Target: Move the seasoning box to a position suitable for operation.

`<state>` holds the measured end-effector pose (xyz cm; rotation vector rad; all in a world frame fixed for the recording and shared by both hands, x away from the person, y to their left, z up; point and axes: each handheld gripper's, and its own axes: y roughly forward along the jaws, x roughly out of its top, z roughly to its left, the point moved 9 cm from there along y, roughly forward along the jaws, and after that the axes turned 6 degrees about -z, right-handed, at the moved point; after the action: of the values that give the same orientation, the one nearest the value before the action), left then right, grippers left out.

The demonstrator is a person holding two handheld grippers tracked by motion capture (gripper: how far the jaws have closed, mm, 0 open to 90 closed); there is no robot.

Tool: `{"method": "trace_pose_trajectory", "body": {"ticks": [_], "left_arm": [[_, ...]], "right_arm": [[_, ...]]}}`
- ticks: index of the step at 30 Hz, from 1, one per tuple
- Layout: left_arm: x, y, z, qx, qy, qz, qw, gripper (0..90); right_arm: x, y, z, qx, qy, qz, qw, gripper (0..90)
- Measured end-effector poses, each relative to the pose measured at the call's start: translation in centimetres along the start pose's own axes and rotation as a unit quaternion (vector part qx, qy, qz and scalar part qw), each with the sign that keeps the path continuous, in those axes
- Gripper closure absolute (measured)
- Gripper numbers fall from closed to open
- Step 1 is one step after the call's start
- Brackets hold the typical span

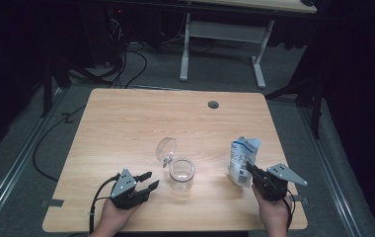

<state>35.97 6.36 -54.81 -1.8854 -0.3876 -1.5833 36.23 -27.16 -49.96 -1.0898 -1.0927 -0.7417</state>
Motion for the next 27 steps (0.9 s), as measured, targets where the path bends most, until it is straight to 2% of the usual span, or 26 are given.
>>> {"method": "trace_pose_trajectory", "body": {"ticks": [3,4,5,7,10,11,15,20,21,27], "left_arm": [[-0.3,-0.5,0.5,0.004,-0.030,-0.012,0.9995,52.6],[-0.3,-0.5,0.5,0.004,-0.030,-0.012,0.9995,50.7],[-0.3,-0.6,0.7,0.005,-0.043,-0.017,0.9989,48.1],[-0.4,-0.8,0.8,0.008,-0.038,-0.017,0.9991,47.2],[-0.4,-1.0,0.8,0.005,-0.047,-0.021,0.9987,47.8],[-0.7,-1.2,0.5,-0.002,-0.053,-0.014,0.9985,47.8],[-0.4,-1.3,0.3,-0.005,-0.040,-0.019,0.9990,47.8],[-0.7,-1.1,0.4,-0.008,-0.043,-0.012,0.9990,46.9],[-0.8,-1.0,0.3,-0.009,-0.043,-0.010,0.9990,46.8],[-0.9,-1.0,0.0,-0.011,-0.038,-0.012,0.9991,46.5]], "right_arm": [[0.1,0.4,0.9,0.002,-0.002,0.009,1.0000,90.0],[0.1,0.4,0.9,0.002,-0.002,0.009,1.0000,90.0],[0.2,0.7,1.6,0.007,-0.010,0.021,0.9997,90.0],[0.2,1.0,2.1,0.011,-0.017,0.033,0.9993,90.0],[0.2,1.5,2.9,0.017,-0.029,0.057,0.9978,90.0],[0.2,1.7,3.3,0.021,-0.033,0.068,0.9969,90.0],[0.2,2.2,4.0,0.026,-0.046,0.098,0.9938,90.0],[0.5,2.6,3.9,0.031,-0.035,0.124,0.9912,90.0],[0.7,2.6,3.7,0.028,-0.036,0.140,0.9892,90.0],[1.1,2.4,3.4,0.028,-0.058,0.179,0.9817,90.0]]}}
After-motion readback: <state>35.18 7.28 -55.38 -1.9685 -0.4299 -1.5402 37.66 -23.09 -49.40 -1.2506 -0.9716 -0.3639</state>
